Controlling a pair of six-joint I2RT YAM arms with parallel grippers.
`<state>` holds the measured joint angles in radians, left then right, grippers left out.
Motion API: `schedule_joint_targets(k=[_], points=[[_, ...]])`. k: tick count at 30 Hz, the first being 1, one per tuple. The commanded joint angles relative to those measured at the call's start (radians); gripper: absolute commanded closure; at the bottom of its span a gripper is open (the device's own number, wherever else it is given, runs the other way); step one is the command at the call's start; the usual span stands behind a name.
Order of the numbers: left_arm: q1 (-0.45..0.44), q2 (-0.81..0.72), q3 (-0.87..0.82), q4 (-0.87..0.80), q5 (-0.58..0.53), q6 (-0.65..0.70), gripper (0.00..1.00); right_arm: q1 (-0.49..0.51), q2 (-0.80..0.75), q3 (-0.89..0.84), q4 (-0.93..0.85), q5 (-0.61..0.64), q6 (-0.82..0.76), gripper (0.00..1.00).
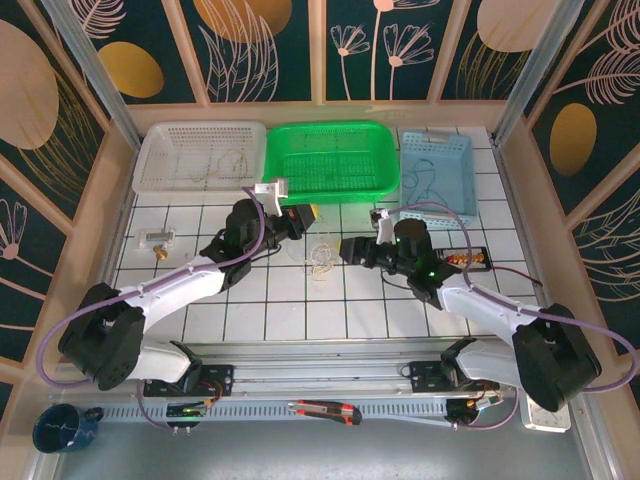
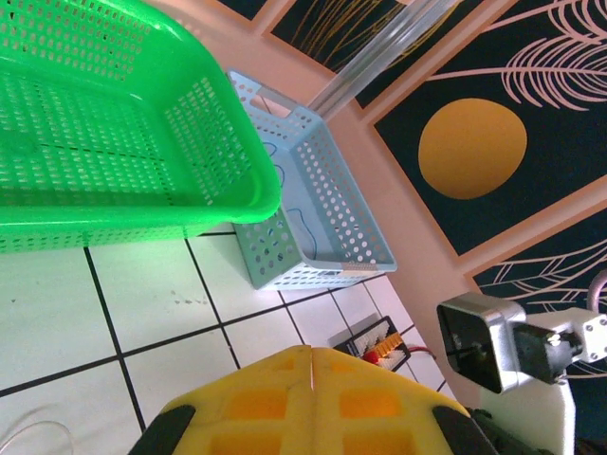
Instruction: Untangle the cables
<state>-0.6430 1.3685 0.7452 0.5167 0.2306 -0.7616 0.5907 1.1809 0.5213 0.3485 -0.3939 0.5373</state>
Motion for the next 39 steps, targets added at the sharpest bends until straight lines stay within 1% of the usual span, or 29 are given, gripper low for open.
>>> schedule_joint_targets(k=[1, 4, 8, 11, 15, 20, 23, 26, 30, 34, 39], points=[[-0.006, -0.026, 0.032, -0.01, 0.013, 0.017, 1.0, 0.017, 0.036, 0.036, 0.048, -0.013, 0.014, 0.37], [-0.006, -0.027, 0.039, -0.012, 0.021, 0.012, 1.0, 0.04, 0.094, 0.054, 0.13, -0.004, 0.041, 0.34], [-0.006, -0.027, 0.042, -0.012, 0.023, 0.007, 1.0, 0.055, 0.194, 0.102, 0.235, 0.017, 0.072, 0.33], [-0.006, -0.03, 0.042, -0.012, 0.026, 0.003, 1.0, 0.055, 0.269, 0.128, 0.294, 0.036, 0.096, 0.35], [-0.006, -0.044, 0.039, -0.015, 0.024, 0.001, 1.0, 0.049, 0.338, 0.111, 0.373, 0.059, 0.148, 0.38], [-0.006, -0.063, 0.037, -0.019, 0.027, -0.001, 1.0, 0.029, 0.366, 0.056, 0.452, 0.098, 0.228, 0.38], [-0.006, -0.07, 0.042, -0.03, 0.027, 0.002, 1.0, 0.015, 0.368, 0.019, 0.523, 0.09, 0.265, 0.38], [-0.007, -0.075, 0.041, -0.034, 0.026, 0.005, 1.0, 0.008, 0.365, 0.007, 0.531, 0.088, 0.273, 0.38], [-0.007, -0.078, 0.038, -0.037, 0.027, 0.006, 1.0, -0.006, 0.361, -0.013, 0.572, 0.065, 0.298, 0.38], [-0.006, -0.079, 0.033, -0.037, 0.027, 0.005, 1.0, -0.017, 0.359, -0.02, 0.634, 0.012, 0.326, 0.38], [-0.006, -0.093, 0.034, -0.037, 0.029, 0.001, 1.0, -0.037, 0.374, -0.034, 0.676, 0.0, 0.37, 0.38]])
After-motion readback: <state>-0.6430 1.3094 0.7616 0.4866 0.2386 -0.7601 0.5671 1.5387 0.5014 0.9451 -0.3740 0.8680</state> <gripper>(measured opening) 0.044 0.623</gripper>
